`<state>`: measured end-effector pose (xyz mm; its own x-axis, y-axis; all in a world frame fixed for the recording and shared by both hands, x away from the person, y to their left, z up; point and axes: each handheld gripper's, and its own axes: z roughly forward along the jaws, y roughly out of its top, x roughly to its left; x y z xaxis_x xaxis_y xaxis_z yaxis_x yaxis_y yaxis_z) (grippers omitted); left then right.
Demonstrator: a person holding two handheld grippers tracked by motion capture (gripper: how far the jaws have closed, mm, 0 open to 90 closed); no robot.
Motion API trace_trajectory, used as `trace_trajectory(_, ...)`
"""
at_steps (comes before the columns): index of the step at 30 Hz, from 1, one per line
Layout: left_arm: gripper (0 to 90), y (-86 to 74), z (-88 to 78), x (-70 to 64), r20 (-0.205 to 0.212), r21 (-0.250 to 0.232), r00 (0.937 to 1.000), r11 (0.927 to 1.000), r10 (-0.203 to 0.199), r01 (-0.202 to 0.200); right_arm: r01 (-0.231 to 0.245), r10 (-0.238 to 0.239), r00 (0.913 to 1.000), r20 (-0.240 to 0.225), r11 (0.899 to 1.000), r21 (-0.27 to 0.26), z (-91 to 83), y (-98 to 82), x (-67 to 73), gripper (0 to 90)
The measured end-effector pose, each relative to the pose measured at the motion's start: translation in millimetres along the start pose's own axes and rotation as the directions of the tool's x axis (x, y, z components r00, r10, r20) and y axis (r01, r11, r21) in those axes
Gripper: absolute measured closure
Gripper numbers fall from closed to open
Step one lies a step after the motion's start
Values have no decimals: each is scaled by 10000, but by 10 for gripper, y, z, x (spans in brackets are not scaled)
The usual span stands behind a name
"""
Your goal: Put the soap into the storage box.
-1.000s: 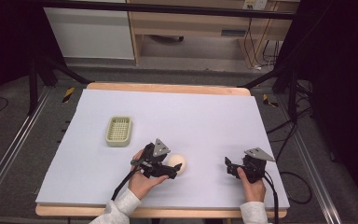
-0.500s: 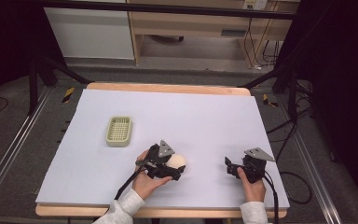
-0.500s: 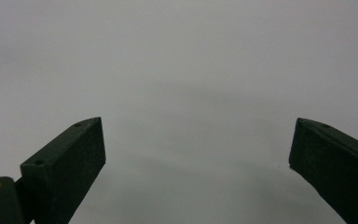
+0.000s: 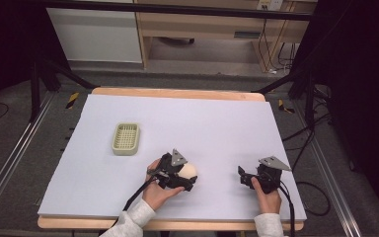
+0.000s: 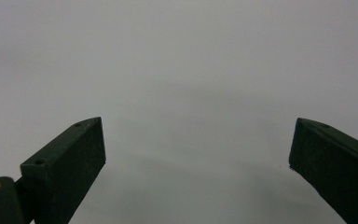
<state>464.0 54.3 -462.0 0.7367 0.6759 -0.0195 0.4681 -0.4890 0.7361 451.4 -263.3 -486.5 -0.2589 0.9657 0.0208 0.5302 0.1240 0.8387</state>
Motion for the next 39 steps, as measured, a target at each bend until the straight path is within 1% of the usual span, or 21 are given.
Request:
trace_trajectory(9,156,-25,49,8,-2,204,10000,9998,40,-40,-1,1,10000,-3,10000,0,0,0,0,40)
trace_trajectory(13,177,-38,69,10,39,262,10000,9996,-77,76,10,-10,10000,8,10000,-3,1,0,0,40)
trace_trajectory(17,192,-40,83,13,75,304,10000,9995,-29,26,-19,19,10000,-9,10000,9,0,0,1,40)
trace_trajectory(20,197,-41,93,11,106,317,9999,9994,-117,114,-29,29,10000,-7,10000,14,0,0,1,40)
trace_trajectory(27,215,-46,117,10,126,461,9999,9989,-9,3,-22,22,10000,-9,10000,12,0,0,1,40)
trace_trajectory(28,217,-46,120,10,153,466,9999,9989,-40,33,-38,38,10000,-9,10000,4,0,0,1,40)
trace_trajectory(32,231,-48,126,2,115,491,9999,9988,10,-16,-35,35,10000,-12,10000,23,1,0,1,40)
trace_trajectory(34,233,-48,127,2,142,486,9999,9988,-53,46,-40,40,10000,-6,10000,23,1,0,1,40)
trace_trajectory(37,234,-44,125,-2,69,535,10000,9986,2,-6,-39,39,10000,-10,10000,31,1,1,1,40)
trace_trajectory(39,234,-42,126,-5,66,540,10000,9985,-38,34,-31,31,10000,2,10000,24,1,0,1,40)
